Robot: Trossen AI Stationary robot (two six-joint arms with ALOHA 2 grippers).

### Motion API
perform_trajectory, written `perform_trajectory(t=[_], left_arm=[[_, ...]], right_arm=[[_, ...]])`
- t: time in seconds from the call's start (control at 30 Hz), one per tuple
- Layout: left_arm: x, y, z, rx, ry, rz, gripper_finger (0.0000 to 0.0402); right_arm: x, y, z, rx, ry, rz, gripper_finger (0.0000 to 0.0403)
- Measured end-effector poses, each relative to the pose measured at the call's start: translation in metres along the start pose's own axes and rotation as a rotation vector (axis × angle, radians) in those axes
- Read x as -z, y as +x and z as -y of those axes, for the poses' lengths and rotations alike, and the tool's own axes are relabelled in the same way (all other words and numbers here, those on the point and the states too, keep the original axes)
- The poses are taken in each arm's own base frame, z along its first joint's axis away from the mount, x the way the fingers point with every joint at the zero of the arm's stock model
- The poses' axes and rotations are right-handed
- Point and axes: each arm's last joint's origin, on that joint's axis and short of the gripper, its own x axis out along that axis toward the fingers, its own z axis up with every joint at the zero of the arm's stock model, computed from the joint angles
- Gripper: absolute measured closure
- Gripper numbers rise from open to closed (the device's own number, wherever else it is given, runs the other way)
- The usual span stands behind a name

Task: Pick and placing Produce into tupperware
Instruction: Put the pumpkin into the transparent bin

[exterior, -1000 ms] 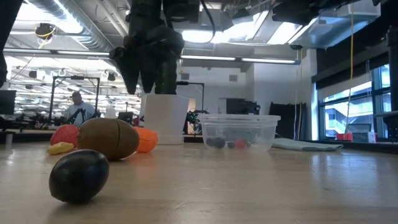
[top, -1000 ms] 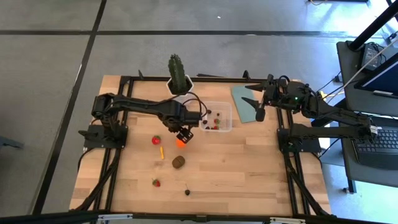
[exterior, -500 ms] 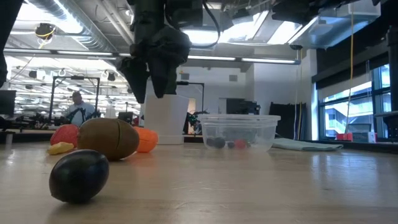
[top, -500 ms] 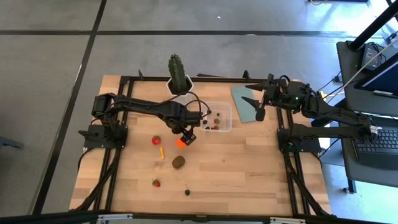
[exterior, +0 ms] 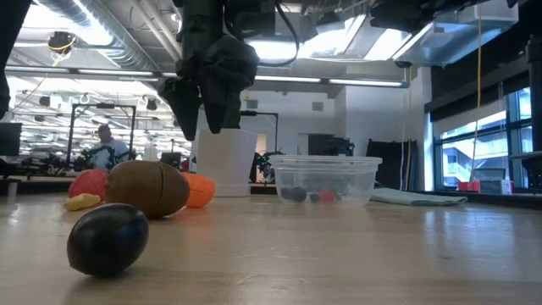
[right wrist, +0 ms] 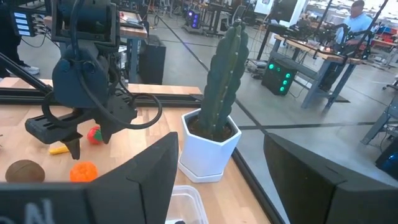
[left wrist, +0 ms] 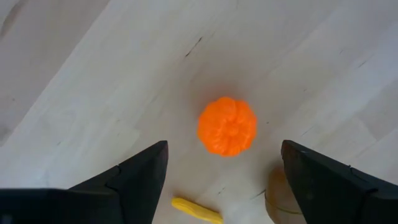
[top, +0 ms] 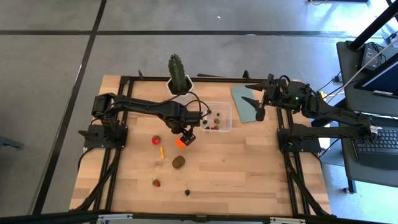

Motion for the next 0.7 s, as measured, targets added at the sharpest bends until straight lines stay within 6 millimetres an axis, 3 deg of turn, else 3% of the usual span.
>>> perform_trajectory(t=[0.33,0.7], left_arm=[[0.0004,0.0,-0.0012,-0.025,-0.057,0.009,0.0096],[0.0011,0.0009,-0.0016,-0.029,-0.052,-0.006,0.0023]], right_arm=[[0.0,0.0,0.0,0.0,-0.019,0.0,0.0164],[0.0,0.0,0.0,0.0,-0.02,0.0,0.0164]])
